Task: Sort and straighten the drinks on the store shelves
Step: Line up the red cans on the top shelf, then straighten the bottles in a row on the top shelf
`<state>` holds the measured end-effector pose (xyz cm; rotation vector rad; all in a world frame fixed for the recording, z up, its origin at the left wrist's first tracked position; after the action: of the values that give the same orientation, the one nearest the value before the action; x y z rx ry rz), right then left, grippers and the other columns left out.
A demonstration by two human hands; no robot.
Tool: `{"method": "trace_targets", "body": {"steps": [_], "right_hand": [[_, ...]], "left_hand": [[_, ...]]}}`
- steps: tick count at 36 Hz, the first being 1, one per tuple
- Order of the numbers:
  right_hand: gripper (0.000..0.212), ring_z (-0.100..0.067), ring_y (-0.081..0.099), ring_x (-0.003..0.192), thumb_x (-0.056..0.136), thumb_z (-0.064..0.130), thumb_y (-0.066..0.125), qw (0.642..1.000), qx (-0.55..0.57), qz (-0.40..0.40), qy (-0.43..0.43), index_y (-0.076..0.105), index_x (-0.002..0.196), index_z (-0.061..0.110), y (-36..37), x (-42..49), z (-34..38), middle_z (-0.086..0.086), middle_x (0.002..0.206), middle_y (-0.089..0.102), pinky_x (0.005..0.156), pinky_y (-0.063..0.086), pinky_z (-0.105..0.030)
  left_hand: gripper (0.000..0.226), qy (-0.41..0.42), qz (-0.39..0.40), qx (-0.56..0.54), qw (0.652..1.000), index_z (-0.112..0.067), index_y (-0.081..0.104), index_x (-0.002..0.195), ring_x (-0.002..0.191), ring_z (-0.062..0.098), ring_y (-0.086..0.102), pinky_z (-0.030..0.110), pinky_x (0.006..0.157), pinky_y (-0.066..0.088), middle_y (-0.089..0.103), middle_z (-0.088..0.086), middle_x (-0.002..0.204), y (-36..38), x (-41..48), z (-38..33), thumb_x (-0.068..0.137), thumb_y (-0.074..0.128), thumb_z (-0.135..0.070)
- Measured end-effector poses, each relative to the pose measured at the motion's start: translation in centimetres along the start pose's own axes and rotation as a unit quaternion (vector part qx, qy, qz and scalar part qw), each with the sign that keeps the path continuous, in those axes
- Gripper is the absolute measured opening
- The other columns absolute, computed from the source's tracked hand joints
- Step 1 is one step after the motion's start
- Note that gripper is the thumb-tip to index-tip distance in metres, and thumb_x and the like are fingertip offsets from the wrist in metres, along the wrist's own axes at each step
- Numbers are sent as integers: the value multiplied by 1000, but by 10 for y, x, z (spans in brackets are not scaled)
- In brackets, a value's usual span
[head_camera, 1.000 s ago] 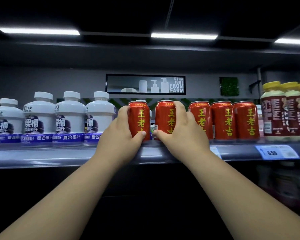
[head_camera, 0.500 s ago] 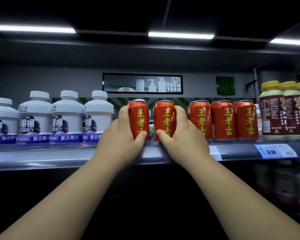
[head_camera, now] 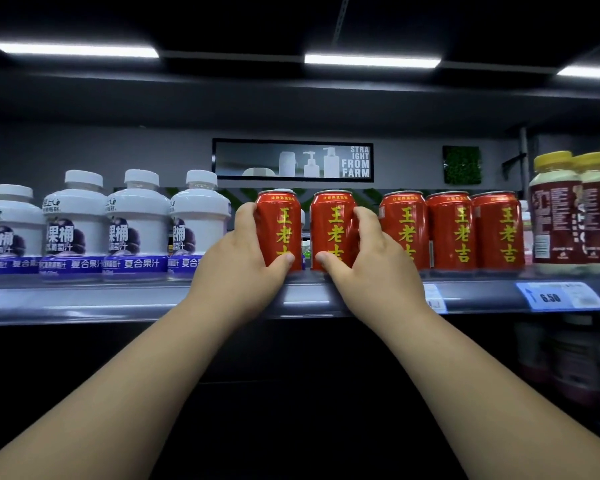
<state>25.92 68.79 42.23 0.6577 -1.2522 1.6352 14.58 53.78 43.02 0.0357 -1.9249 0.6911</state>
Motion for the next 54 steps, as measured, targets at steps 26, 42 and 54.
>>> {"method": "trace_targets", "body": {"steps": [26, 42, 54], "right_hand": [[83, -30, 10, 155, 86, 67, 13, 982, -182, -41, 7, 21, 160, 29, -24, -29, -69, -10, 166, 20, 124, 8, -50], [70, -32, 17, 151, 90, 56, 48, 992, -109, -50, -30, 37, 152, 25, -39, -40, -59, -11, 162, 26, 123, 7, -57], [41, -19, 56, 109, 87, 42, 60, 975, 64, 15, -211, 62, 124, 22, 20, -49, 111, 4, 119, 62, 85, 38, -29]], "left_hand": [[84, 16, 35, 35, 999, -31, 10, 150, 117, 30, 60, 42, 85, 49, 56, 5, 140, 24, -2, -35, 88, 61, -57], [69, 218, 28, 173, 960, -26, 46, 147, 147, 31, 26, 49, 115, 32, 39, 9, 156, 28, -47, -72, 90, 32, -63], [44, 89, -49, 268, 958, -19, 71, 100, 88, 31, 64, 39, 73, 54, 67, 1, 99, -114, -61, 93, 81, 44, -49]]}}
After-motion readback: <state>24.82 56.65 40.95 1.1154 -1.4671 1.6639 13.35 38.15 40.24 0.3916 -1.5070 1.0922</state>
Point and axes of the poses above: each hand's wrist, its own x-axis towards the middle knuckle, its own y-axis out of the palm, z = x × y, the point moved 7 cm from there along x, towards the middle knuckle
